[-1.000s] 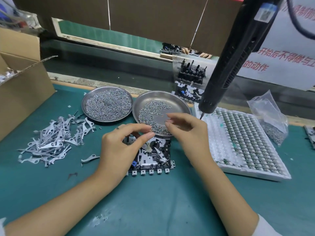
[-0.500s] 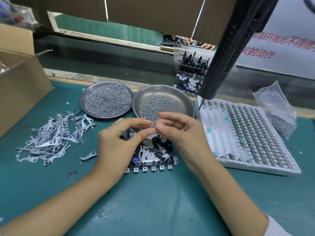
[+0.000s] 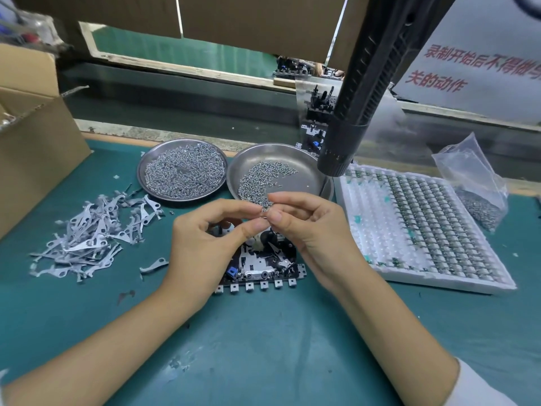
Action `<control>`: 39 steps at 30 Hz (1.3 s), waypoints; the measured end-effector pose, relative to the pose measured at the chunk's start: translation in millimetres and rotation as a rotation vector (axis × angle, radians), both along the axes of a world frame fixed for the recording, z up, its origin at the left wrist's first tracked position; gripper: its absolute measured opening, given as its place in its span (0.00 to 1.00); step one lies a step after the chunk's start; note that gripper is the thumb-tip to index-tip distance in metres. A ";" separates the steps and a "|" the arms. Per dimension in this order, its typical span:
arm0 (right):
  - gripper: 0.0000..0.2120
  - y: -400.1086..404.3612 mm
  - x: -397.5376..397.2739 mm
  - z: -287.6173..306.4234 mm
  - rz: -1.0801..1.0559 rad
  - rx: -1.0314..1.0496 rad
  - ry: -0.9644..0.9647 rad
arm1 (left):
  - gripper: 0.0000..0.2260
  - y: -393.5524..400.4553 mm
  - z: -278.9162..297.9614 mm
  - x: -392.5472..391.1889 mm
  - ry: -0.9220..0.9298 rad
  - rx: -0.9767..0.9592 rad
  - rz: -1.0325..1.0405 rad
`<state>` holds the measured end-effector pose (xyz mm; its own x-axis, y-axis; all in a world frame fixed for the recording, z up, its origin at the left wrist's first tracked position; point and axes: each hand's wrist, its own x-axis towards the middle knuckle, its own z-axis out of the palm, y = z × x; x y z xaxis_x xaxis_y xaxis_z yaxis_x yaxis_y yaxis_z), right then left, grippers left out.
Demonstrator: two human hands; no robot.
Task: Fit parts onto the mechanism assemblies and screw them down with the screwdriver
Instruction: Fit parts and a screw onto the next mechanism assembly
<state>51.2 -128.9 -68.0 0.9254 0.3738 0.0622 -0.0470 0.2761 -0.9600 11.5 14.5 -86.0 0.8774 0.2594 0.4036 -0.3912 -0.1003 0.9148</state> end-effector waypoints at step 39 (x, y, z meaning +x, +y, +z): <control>0.12 -3.4 0.3 5.5 0.105 0.045 0.128 | 0.07 -1.9 1.1 -3.4 -0.057 0.049 -0.001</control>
<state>51.5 -132.4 -62.6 0.8826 0.4688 -0.0352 -0.1995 0.3056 -0.9310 8.1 12.6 -84.9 0.8527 0.2376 0.4653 -0.4427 -0.1441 0.8850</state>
